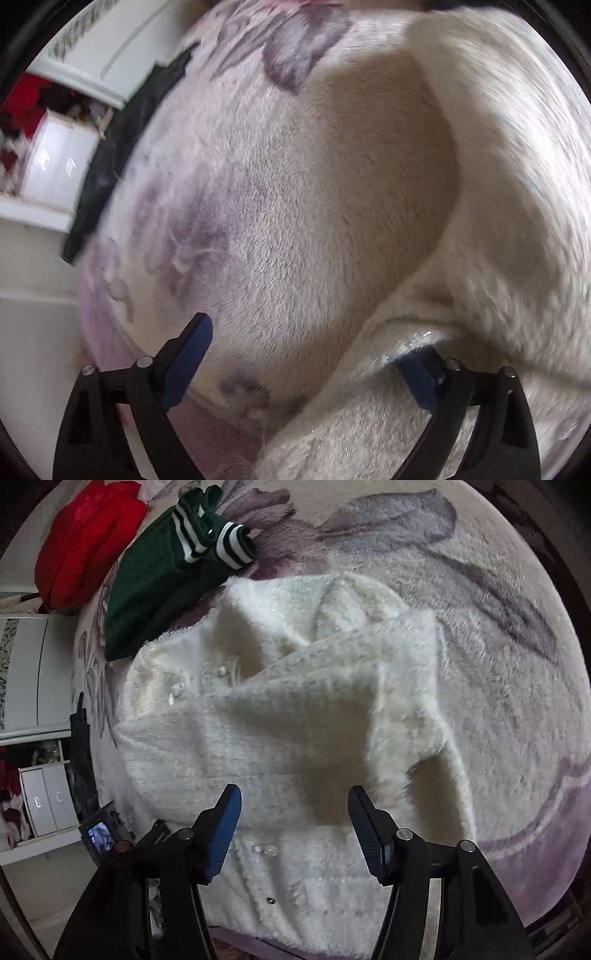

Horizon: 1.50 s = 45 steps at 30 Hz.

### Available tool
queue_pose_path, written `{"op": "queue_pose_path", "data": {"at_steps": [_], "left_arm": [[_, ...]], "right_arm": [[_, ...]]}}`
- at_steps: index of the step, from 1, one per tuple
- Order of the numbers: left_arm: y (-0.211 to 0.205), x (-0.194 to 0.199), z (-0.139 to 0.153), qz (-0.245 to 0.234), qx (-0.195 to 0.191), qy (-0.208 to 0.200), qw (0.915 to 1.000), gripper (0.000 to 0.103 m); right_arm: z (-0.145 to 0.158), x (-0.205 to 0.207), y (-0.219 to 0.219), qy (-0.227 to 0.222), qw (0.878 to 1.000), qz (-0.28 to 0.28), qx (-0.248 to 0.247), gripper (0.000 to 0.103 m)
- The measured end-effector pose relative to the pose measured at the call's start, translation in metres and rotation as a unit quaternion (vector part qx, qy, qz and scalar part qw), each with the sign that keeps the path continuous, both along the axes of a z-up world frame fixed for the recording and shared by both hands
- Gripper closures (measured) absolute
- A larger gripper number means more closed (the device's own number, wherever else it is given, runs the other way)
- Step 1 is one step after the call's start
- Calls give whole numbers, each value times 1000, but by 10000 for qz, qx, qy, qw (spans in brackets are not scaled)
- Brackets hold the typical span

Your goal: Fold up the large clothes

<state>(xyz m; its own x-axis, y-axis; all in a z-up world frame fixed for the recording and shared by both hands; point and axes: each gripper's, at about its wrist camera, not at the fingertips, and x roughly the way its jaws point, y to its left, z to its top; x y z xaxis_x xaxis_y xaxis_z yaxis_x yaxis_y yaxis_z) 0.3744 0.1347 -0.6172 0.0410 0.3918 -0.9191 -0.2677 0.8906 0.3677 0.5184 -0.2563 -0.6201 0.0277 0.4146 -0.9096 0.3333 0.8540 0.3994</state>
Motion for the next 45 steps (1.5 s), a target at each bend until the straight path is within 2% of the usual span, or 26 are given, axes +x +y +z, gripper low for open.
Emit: {"op": "queue_pose_path", "data": {"at_steps": [2, 4, 6, 8, 10, 12, 13, 14, 15, 17, 19, 22, 26, 28, 30, 31, 32, 33, 34, 35, 36, 39, 42, 45], "left_arm": [[16, -2, -2, 323, -473, -47, 9983, 0], [29, -5, -3, 568, -867, -98, 9946, 0], [37, -7, -4, 696, -1108, -129, 9913, 0], [37, -7, -2, 665, -1143, -136, 9911, 0], [30, -8, 4, 431, -953, -158, 9944, 0], [17, -12, 11, 149, -735, -176, 9970, 0], [11, -13, 15, -3, -625, -201, 9978, 0], [2, -15, 19, -208, -492, -228, 9983, 0], [-6, -16, 21, -337, -446, -242, 9981, 0], [-19, -17, 21, -581, -323, -239, 9975, 0], [-29, -16, 18, -719, -154, -240, 9970, 0], [-24, -2, 22, -555, -119, -357, 9977, 0], [2, 10, 18, 18, -720, -347, 9968, 0], [13, 11, 9, 290, -1025, -295, 9939, 0], [22, 8, 2, 509, -1302, -276, 9898, 0], [22, 6, 2, 556, -1343, -262, 9890, 0], [21, 4, 4, 580, -1342, -249, 9889, 0], [18, 2, 9, 536, -1284, -221, 9900, 0], [14, -1, 15, 438, -1175, -189, 9919, 0], [9, -6, 22, 327, -1028, -166, 9940, 0], [4, -12, 32, 213, -876, -174, 9958, 0], [-9, -28, 61, -7, -614, -330, 9976, 0], [-21, -29, 87, -29, -568, -608, 9965, 0], [-35, -12, 104, -98, -489, -923, 9945, 0]], "right_arm": [[-15, -19, 27, 221, 9977, -122, 623, 41], [-44, -40, 64, 698, 9862, -311, 1469, 41], [-87, -58, 102, 1141, 9676, -586, 2176, 41], [-121, -70, 131, 1437, 9481, -957, 2671, 41], [-150, -71, 150, 1536, 9327, -1408, 2943, 41], [-160, -71, 153, 1230, 9159, -2097, 3192, 42], [-160, -69, 152, 1044, 9108, -2361, 3223, 47], [-157, -69, 151, 846, 9055, -2609, 3237, 80], [-152, -65, 152, 677, 9043, -2775, 3174, 87], [-138, -61, 152, 469, 9061, -2838, 3104, 87], [-117, -55, 155, 255, 9143, -2720, 2991, 88], [-93, -48, 163, 109, 9253, -2496, 2854, 88], [-69, -43, 170, 22, 9351, -2242, 2743, 88], [-66, -45, 167, 78, 9410, -2129, 2630, 88], [-79, -46, 173, 304, 9461, -2079, 2464, 88], [-88, -47, 176, 459, 9503, -2037, 2310, 85], [-101, -47, 180, 698, 9572, -1873, 2093, 68], [-119, -47, 184, 947, 9585, -1776, 2021, 61], [-124, -51, 183, 971, 9532, -1883, 2157, 60], [-123, -53, 181, 961, 9489, -1956, 2283, 52], [-115, -54, 179, 986, 9511, -1859, 2260, 38], [-74, -63, 171, 759, 9665, -1392, 2018, 35], [-24, -73, 145, 445, 9865, -1027, 1199, 35], [3, -69, 100, 207, 9917, -1186, 451, 35]]}}
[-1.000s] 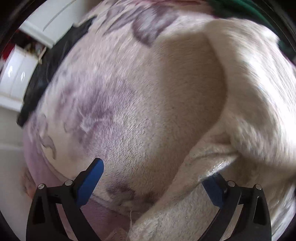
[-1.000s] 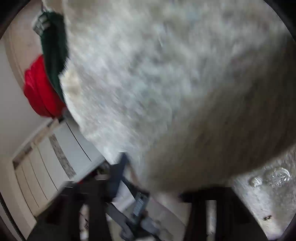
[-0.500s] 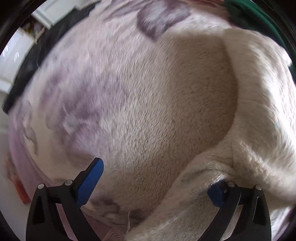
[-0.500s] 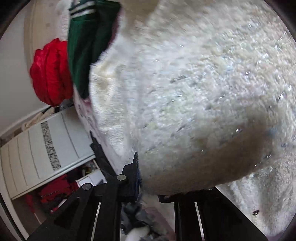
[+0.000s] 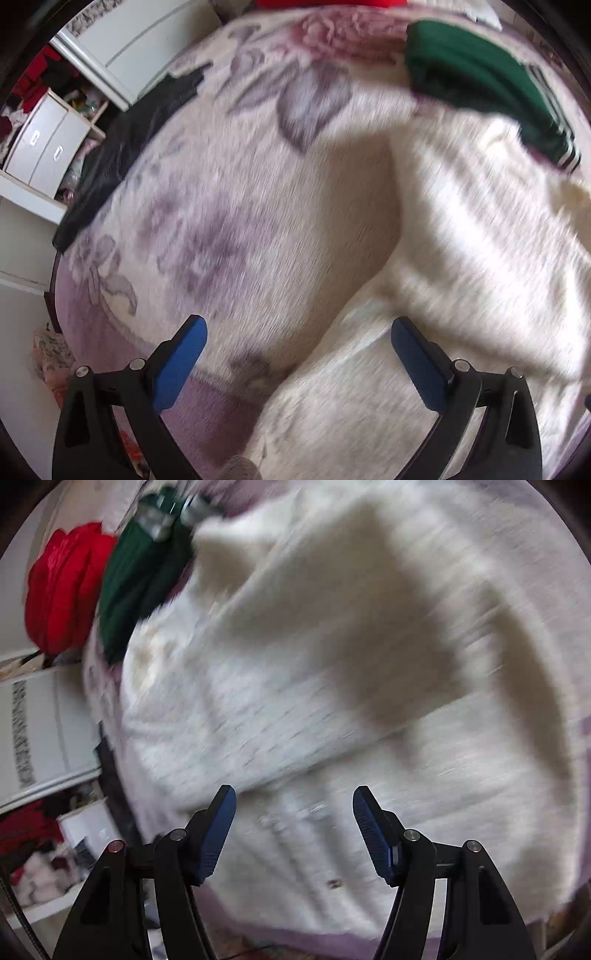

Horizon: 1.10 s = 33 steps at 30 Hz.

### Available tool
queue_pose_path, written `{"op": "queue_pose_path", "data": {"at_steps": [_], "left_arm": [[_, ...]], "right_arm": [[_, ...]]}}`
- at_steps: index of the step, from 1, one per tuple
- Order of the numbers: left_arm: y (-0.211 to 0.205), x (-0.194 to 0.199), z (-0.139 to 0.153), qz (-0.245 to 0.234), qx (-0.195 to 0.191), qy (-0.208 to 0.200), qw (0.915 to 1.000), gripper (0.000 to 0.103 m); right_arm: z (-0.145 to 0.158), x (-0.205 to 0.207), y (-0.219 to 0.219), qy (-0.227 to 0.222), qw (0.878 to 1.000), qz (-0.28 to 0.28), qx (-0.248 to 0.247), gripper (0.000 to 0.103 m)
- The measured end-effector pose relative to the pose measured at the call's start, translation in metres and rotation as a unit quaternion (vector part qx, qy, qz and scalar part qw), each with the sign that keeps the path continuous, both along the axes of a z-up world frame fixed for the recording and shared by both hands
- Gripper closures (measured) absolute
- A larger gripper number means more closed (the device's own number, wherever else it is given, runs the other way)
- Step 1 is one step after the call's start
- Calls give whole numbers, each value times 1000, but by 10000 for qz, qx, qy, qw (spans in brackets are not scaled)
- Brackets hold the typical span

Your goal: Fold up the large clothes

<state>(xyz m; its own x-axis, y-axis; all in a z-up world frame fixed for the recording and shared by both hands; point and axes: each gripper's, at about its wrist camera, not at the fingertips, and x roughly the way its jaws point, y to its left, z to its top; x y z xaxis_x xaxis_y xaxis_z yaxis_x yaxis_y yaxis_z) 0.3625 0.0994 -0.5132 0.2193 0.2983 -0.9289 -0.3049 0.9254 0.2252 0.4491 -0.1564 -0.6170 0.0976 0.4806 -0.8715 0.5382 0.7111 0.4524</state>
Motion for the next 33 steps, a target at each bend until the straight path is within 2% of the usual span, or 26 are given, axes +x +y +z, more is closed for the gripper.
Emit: {"op": "queue_pose_path", "data": {"at_steps": [2, 4, 6, 7, 8, 9, 13, 15, 17, 19, 21, 22, 24, 25, 27, 30, 33], "left_arm": [[-9, 18, -1, -108, 6, -68, 9999, 0], [-9, 34, -13, -214, -17, -44, 9998, 0], [-15, 48, -29, -410, -21, 82, 9991, 0], [-22, 50, -35, -511, -22, 156, 9986, 0], [-29, 50, -41, -648, -21, 224, 9976, 0], [-33, 48, -44, -723, 27, 262, 9970, 0], [-40, 33, -50, -877, 124, 308, 9956, 0], [-39, 31, -56, -814, 98, 398, 9958, 0], [-40, 29, -65, -793, 94, 500, 9955, 0], [-40, 26, -68, -758, 121, 565, 9954, 0], [-38, 16, -57, -747, 131, 481, 9960, 0], [-38, 8, -51, -766, 81, 445, 9960, 0], [-38, -9, -43, -784, -67, 430, 9960, 0], [-39, -17, -41, -784, -170, 436, 9958, 0], [-49, -30, -48, -848, -386, 625, 9937, 0], [-64, -26, -78, -912, -225, 868, 9918, 0], [-53, -2, -96, -574, -49, 894, 9943, 0]], "right_arm": [[-2, 3, -41, 73, 9989, -127, -444, 35], [-8, 16, -63, 108, 9979, -237, -601, 35], [-20, 31, -75, 108, 9984, -202, -526, 38], [-22, 37, -74, 26, 9991, -187, -392, 44], [-20, 43, -72, -69, 9992, -140, -371, 79], [-12, 50, -71, -171, 9987, -55, -474, 94], [28, 55, -81, -965, 9913, 28, -894, 94], [39, 63, -89, -1159, 9886, 40, -960, 94], [39, 60, -106, -1086, 9877, 75, -1119, 94], [20, 63, -114, -838, 9890, 228, -1195, 93], [-16, 58, -112, -156, 9935, 397, -1055, 92], [-24, 54, -115, 47, 9959, 315, -851, 90], [-24, 46, -123, 110, 9980, 69, -622, 73], [-19, 40, -127, 47, 9984, 15, -567, 68], [-8, 27, -133, -45, 9983, -113, -578, 52], [-4, 4, -139, -20, 9988, -292, -399, 50], [-8, -13, -142, 163, 9987, -409, -251, 50]]}}
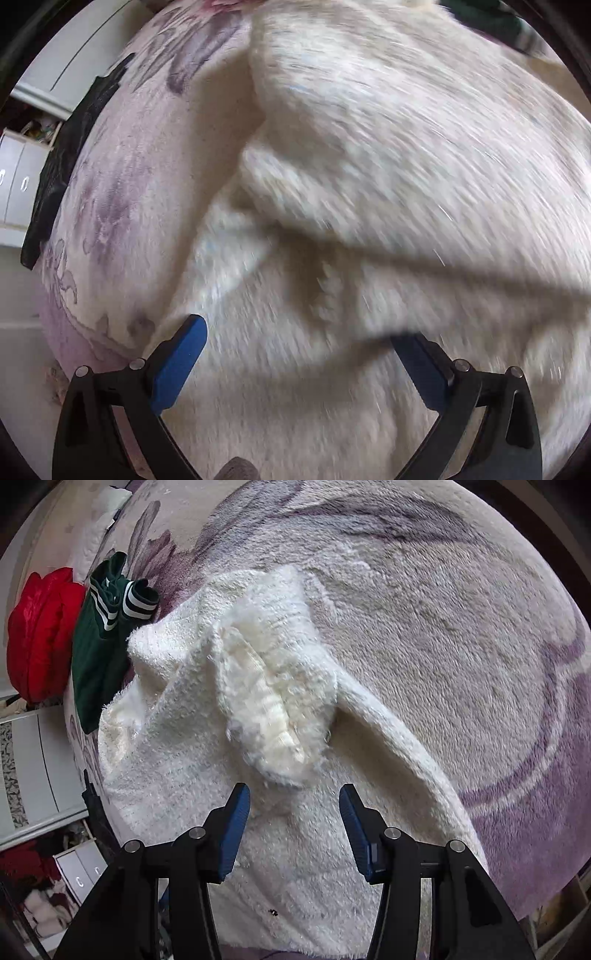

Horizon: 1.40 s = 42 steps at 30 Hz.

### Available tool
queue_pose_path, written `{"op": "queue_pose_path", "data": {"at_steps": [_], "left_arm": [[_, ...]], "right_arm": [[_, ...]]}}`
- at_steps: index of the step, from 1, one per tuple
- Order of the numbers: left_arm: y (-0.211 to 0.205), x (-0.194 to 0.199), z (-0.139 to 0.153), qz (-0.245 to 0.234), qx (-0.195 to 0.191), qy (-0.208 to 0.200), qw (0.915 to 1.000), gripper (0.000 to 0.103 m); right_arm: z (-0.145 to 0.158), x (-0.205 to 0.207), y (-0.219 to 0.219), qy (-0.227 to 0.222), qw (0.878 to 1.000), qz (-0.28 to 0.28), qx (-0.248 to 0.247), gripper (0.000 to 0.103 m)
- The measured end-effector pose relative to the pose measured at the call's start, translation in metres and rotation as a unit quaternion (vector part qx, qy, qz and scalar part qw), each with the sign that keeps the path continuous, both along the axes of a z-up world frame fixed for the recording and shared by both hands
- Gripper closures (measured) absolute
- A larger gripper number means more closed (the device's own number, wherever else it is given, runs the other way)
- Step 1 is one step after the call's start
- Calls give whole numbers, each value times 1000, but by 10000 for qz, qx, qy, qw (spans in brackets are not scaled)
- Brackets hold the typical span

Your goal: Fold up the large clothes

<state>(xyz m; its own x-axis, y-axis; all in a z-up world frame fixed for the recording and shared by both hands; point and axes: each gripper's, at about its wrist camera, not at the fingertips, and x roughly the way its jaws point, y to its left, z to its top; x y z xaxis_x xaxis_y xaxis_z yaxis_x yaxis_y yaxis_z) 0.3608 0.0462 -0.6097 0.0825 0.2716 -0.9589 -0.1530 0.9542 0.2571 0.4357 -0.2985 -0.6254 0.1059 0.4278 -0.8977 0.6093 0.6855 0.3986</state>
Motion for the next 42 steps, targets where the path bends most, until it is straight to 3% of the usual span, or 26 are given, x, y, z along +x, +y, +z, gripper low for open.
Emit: {"op": "queue_pose_path", "data": {"at_steps": [3, 5, 10, 13, 18, 20, 22, 24, 25, 28, 32, 35, 38, 42], "left_arm": [[33, 19, 7, 680, -181, -192, 9973, 0], [41, 22, 6, 793, -271, -111, 9964, 0], [20, -6, 20, 78, -11, -22, 10000, 0], [10, -32, 40, -137, 52, -75, 9999, 0], [-11, -60, 62, -303, 224, -105, 9992, 0], [-20, -65, 61, -335, 378, -90, 9987, 0], [-27, -67, 61, -434, 806, -81, 9958, 0], [-45, -69, 63, -584, 1330, -159, 9893, 0], [-53, -69, 64, -594, 1524, -194, 9863, 0], [-82, -78, 70, -637, 2108, -182, 9753, 0], [-135, -104, 82, -805, 2750, 9, 9581, 0], [-200, -132, 82, -1395, 2988, 126, 9440, 0], [-266, -156, 75, -1985, 2862, 216, 9371, 0], [-352, -185, 56, -2369, 2213, 448, 9449, 0]], "right_arm": [[-2, -15, 0, 89, 9999, -125, 80, 50], [-3, -21, 4, 93, 9999, -64, 110, 50], [-9, -38, 12, 166, 9994, -127, 287, 50], [4, -53, 5, 193, 9997, -117, 81, 50], [8, -80, -7, 703, 9940, 562, -616, 50], [-10, -93, -7, 984, 9875, 975, -750, 50], [-36, -106, -5, 1274, 9726, 1581, -1130, 50], [-65, -114, -5, 1622, 9445, 2353, -1621, 51], [-75, -115, -8, 1682, 9389, 2541, -1601, 51], [-83, -109, -24, 1655, 9424, 2731, -998, 51], [-57, -98, -51, 1340, 9403, 3068, -605, 45], [-33, -94, -76, 1035, 9324, 3412, -598, 31], [-16, -98, -107, 810, 9213, 3706, -848, 30], [-14, -105, -161, 961, 9143, 3805, -1007, 30]]}}
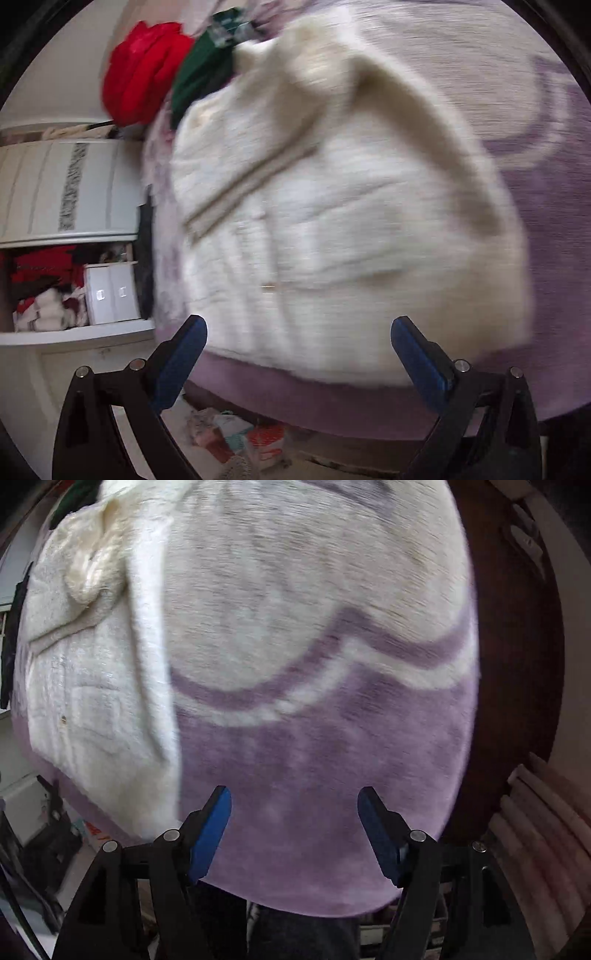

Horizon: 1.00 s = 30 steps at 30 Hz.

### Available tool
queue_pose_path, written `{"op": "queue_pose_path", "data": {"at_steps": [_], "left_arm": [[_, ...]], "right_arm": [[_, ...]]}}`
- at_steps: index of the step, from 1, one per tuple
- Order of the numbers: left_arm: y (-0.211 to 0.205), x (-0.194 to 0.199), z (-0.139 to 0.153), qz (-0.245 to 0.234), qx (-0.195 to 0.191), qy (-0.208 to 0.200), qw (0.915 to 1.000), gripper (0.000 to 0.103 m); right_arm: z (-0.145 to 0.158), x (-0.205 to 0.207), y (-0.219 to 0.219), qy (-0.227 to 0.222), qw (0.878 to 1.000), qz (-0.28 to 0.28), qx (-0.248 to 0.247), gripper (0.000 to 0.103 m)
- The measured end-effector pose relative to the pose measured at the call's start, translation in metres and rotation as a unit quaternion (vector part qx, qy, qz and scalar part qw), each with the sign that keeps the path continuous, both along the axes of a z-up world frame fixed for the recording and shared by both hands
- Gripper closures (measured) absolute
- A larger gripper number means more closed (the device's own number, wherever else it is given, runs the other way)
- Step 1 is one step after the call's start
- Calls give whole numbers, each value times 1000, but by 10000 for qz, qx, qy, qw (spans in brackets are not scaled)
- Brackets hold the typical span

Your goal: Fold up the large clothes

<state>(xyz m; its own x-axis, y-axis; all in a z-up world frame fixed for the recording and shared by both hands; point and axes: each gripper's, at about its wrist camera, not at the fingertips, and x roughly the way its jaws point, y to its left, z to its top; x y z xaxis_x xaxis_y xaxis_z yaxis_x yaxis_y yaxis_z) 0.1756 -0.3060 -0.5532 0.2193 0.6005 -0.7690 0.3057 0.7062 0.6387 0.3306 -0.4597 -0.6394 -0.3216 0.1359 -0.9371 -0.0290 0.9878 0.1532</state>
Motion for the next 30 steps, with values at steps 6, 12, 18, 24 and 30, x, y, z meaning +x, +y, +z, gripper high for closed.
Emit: {"op": "queue_pose_path", "data": {"at_steps": [6, 12, 18, 24, 30], "left_arm": [[-71, -15, -66, -135, -57, 682, 9976, 0], [-37, 10, -96, 419, 238, 600, 9970, 5], [-7, 32, -66, 59, 589, 0, 9982, 90], [4, 29, -48, -73, 794, -172, 9967, 89], [14, 33, -38, 181, 600, -205, 9978, 89]], "right_arm": [[-14, -9, -98, 294, 9973, -324, -583, 30], [-22, 26, -136, 247, 9959, -587, -643, 30], [-18, 72, -86, -148, 9985, -301, 431, 30], [-15, 144, -41, -388, 9557, -1041, 2725, 1], [-54, 197, 44, 70, 9242, -905, 3710, 1]]}}
